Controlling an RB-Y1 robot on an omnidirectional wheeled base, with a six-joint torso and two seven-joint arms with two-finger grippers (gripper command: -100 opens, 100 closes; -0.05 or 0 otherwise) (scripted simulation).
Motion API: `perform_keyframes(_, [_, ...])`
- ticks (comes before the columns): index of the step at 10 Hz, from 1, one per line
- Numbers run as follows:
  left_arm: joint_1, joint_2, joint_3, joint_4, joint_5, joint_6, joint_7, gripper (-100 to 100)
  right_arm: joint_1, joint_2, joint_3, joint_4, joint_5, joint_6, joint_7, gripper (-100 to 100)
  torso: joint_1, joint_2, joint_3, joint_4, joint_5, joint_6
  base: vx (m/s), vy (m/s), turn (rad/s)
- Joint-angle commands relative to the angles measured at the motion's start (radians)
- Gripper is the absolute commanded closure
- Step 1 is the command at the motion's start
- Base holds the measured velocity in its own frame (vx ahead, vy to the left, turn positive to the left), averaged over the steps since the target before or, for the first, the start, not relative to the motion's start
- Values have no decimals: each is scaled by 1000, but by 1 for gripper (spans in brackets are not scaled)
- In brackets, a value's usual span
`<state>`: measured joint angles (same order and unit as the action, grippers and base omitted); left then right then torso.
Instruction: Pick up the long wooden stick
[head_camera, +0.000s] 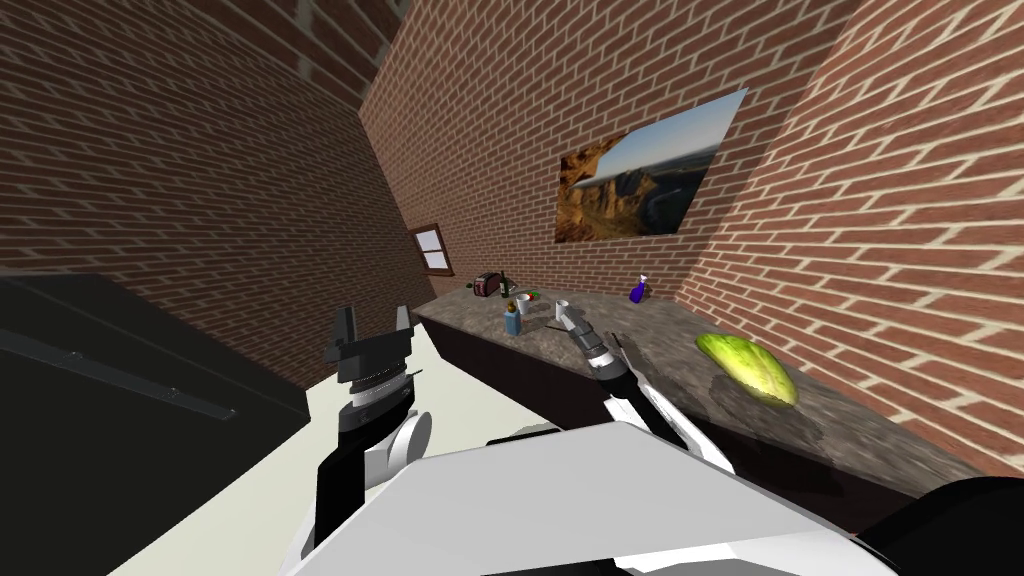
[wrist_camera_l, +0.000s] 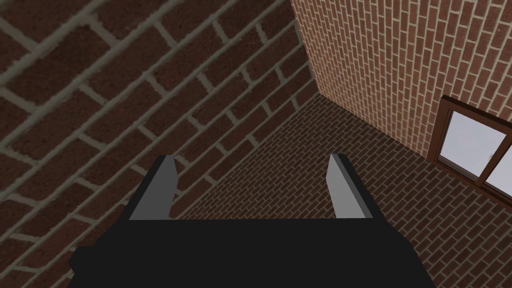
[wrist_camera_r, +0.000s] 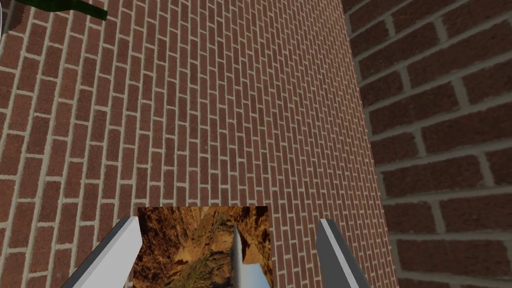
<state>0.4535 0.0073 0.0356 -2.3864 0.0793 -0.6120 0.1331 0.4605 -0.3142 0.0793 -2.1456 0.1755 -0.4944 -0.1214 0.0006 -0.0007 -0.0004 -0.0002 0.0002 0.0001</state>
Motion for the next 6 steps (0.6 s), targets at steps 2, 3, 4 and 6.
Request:
perform_keyframes(2, [0, 0, 0, 0, 0, 0, 0, 0, 6, -69, 15, 17, 20, -16, 13, -100, 0, 0, 0, 0, 0, 0, 3, 11, 61])
perform_keyframes(3, [0, 0, 0, 0, 0, 0, 0, 0, 6, -98, 15, 17, 20, -16, 13, -100, 0, 0, 0, 0, 0, 0, 6, 13, 39])
perform_keyframes(4, [0, 0, 0, 0, 0, 0, 0, 0, 8, -129, 27, 36, 39, -30, 22, -100, 0, 0, 0, 0, 0, 0, 13, 21, 85])
perform_keyframes(6, [0, 0, 0, 0, 0, 0, 0, 0, 8, -175, 27, 36, 39, -30, 22, -100, 0, 0, 0, 0, 0, 0, 8, 12, 22])
